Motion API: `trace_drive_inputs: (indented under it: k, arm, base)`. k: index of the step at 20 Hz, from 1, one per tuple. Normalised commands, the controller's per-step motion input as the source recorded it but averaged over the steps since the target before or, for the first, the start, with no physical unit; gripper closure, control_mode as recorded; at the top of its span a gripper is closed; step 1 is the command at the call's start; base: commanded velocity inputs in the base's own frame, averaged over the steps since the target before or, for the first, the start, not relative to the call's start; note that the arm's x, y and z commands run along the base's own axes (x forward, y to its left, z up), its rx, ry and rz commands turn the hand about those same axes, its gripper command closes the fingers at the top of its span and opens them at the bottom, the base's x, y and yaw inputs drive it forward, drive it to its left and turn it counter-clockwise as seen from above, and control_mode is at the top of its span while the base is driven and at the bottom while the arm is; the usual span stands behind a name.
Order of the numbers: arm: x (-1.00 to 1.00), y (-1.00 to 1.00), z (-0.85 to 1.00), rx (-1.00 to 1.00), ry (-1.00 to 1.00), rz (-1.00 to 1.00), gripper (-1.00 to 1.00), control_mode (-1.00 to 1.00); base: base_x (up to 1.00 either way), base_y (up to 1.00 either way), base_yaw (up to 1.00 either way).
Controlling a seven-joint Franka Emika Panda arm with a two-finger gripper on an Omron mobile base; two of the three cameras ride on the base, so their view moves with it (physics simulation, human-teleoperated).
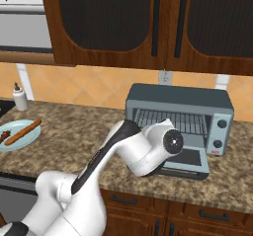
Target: Pick up the kebab skewer and baguette bread, and place them inside the toaster oven. Close the toaster oven door and start by setting the timer.
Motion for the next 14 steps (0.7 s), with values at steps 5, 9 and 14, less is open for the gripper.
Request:
trace_drive_inputs:
  k: [5,9,14]
  arm:
    - [0.43,-0.51,-0.18,0.04,-0.35,0.12,-1.0,-1.0]
    - [0.59,-0.28,-0.05,0.02,-0.06,0.01,-1.0,-1.0]
    - [0.46,-0.03,-0.07,0.0,0.0,0.03,-1.0,-1.0]
  base:
    - [0.0,0.0,0.0]
    - [0.0,0.0,0.0]
    - [0.0,0.0,0.0]
